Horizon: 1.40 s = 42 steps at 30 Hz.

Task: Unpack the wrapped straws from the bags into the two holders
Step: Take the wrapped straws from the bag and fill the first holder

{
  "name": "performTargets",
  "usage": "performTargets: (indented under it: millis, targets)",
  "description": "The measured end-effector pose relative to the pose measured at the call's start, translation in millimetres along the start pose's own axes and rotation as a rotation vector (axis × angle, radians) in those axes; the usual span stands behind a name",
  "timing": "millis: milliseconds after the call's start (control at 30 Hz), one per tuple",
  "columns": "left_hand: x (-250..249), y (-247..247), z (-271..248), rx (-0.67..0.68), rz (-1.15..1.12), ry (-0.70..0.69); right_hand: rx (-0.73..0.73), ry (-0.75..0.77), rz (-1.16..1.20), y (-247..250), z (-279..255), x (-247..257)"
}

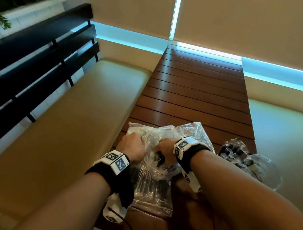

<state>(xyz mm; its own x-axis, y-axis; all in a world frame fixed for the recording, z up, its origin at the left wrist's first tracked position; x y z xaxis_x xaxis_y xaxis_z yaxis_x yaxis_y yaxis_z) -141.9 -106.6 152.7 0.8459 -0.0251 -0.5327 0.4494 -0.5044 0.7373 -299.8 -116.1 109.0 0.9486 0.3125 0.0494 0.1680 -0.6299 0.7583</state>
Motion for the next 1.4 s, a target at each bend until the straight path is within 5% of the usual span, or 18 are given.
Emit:
performTargets:
  millis: [133,467,733,867,1033,1233,1300,1400]
  targets:
    - [1.0,-4.4,-1.6,-0.013,-0.008,0.028,-0.031,-0.011,-0.039,5.4,-3.6,-3.0]
    - [-5.6,1.2,0.5,-0.130,-0.134,0.054,-0.623,0.044,0.094,28.0,-42.6,-0.4]
    - [-18.9,1.9,2.1,-0.136,-0.096,-0.022,-0.624,0.124,0.485,26.9,-47.1,4.6]
    - [-15.5,-2.8,8.6,-0.137,-0.089,0.011,-0.822,0.082,0.472,37.1,-49.3,10.6]
    - [-1.4,-8.5,24.3,-0.141,-0.052,0.034,-1.162,0.068,0.791,86.7,-88.1,14.9]
    - [-0.8,-13.6,35.0,-0.110,0.091,0.057,-1.346,0.112,1.332,148.0,-150.8,-4.8]
    - [-7.1,-7.9,34.4,-0.216,0.102,0.030,-1.399,0.187,1.484,159.7,-177.3,-14.5]
    - [-32.3,15.8,26.4,-0.398,-0.172,-0.122,-1.438,0.330,1.646,164.9,-210.1,-25.8]
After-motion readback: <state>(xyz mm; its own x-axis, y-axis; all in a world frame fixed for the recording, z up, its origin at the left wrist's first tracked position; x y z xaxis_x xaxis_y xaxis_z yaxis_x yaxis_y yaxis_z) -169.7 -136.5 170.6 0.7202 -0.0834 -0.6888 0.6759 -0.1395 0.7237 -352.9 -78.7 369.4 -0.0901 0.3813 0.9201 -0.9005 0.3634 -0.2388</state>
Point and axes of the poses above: each hand's wrist, its own z-axis towards the middle knuckle, its own y-axis out of the back of the hand, x = y × z, the point moved 1 cm from there along z, towards the middle knuckle, and after that the axes turned 6 degrees about x, right-handed, at the moved point
